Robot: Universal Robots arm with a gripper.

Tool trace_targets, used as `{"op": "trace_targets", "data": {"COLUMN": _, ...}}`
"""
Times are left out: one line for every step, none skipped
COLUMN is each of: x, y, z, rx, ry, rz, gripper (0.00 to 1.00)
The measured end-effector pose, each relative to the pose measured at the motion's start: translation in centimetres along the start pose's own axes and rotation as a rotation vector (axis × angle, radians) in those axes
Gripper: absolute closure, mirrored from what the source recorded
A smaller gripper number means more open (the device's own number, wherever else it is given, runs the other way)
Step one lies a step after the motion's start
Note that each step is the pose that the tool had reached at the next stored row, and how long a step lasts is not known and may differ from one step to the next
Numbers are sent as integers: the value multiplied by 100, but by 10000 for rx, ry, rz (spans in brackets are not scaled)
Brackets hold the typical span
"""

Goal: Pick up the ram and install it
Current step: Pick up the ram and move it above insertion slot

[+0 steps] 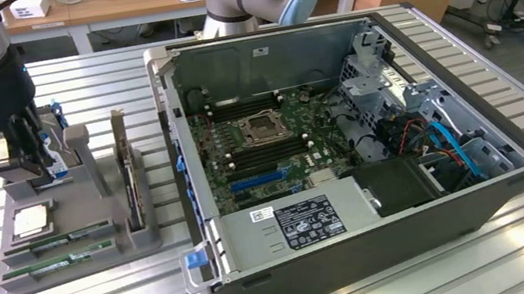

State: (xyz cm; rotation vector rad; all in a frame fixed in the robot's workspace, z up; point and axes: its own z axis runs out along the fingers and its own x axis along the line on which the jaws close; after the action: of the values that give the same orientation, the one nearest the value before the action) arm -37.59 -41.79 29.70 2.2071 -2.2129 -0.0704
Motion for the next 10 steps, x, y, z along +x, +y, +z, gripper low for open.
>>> {"op": "trace_targets", "data": {"x": 0, "y": 0, "z": 0, "rx": 0, "ry": 0, "rz": 0, "gripper": 64}}
{"op": "trace_targets", "data": {"x": 0, "y": 0, "z": 0, "rx": 0, "ry": 0, "rz": 0, "gripper": 64}}
{"op": "trace_targets", "data": {"x": 0, "y": 0, "z": 0, "rx": 0, "ry": 0, "rz": 0, "gripper": 64}}
{"op": "trace_targets", "data": {"x": 0, "y": 0, "z": 0, "rx": 0, "ry": 0, "rz": 0, "gripper": 64}}
{"op": "trace_targets", "data": {"x": 0, "y": 0, "z": 0, "rx": -1, "ry": 0, "rz": 0, "gripper": 64}}
{"op": "trace_targets", "data": {"x": 0, "y": 0, "z": 0, "rx": -1, "ry": 0, "rz": 0, "gripper": 64}}
{"op": "trace_targets", "data": {"x": 0, "y": 0, "z": 0, "rx": -1, "ry": 0, "rz": 0, "gripper": 64}}
{"op": "trace_targets", "data": {"x": 0, "y": 0, "z": 0, "rx": 0, "ry": 0, "rz": 0, "gripper": 64}}
{"op": "trace_targets", "data": {"x": 0, "y": 0, "z": 0, "rx": 0, "ry": 0, "rz": 0, "gripper": 64}}
{"op": "trace_targets", "data": {"x": 0, "y": 0, "z": 0, "rx": 0, "ry": 0, "rz": 0, "gripper": 64}}
